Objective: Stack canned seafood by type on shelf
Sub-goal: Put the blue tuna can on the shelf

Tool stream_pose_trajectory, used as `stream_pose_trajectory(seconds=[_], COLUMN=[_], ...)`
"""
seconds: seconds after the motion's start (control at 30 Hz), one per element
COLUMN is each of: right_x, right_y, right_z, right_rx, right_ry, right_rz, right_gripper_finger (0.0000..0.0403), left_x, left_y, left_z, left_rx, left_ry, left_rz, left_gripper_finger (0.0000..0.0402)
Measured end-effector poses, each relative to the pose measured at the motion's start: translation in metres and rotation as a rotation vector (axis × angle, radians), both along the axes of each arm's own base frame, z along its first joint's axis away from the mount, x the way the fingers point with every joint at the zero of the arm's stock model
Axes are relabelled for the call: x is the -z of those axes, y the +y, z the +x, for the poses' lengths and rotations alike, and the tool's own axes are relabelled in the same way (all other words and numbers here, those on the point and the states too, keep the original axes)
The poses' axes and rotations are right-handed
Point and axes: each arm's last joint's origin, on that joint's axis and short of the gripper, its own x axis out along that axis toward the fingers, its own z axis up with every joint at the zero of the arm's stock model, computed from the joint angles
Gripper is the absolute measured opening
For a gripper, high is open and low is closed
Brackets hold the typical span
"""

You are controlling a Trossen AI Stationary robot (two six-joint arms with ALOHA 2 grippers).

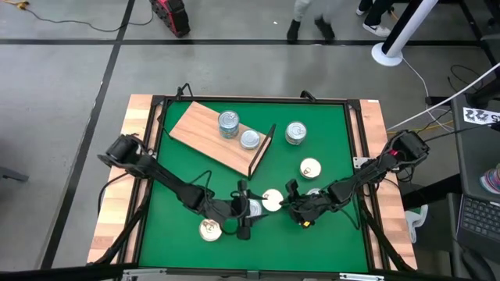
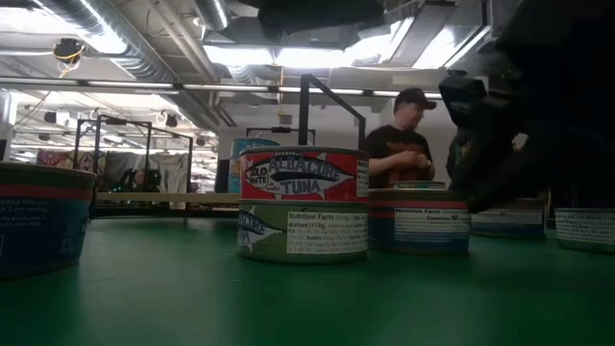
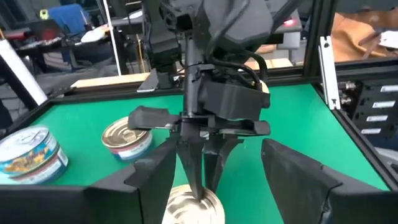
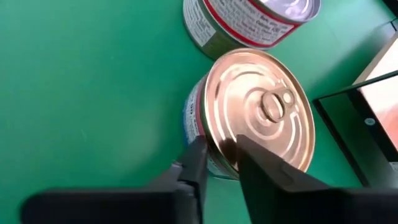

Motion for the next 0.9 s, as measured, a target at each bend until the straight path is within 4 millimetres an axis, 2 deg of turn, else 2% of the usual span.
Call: stream_pose_trajectory(seconds=[0.13, 0.2, 0.9], right_x=[-0.0011, -0.0014, -0.0052], right_y=[0.0010, 0.0012, 0.0042], right_z=[0.0014, 0.0017, 0.0052], right_rx=[0.000, 0.005, 0.192], right_ry=[-0.019, -0.023, -0.058], right_rz=[0.016, 0.026, 0.295], right_gripper_finger=[0.0016, 0.0006, 0.0001], left_x=[-0.0029, -0.0050, -0.0066], left_y=[-0.0017, -0.0023, -0.0042], left_z=[0.0033, 0.0044, 0.0040], left_rx=[0.009, 0.011, 0.030], left_ry=[-0.007, -0.010, -0.016], left_rz=[0.036, 0.043, 0.101], left_gripper_finger=[0.0233, 0.0233, 0.0233])
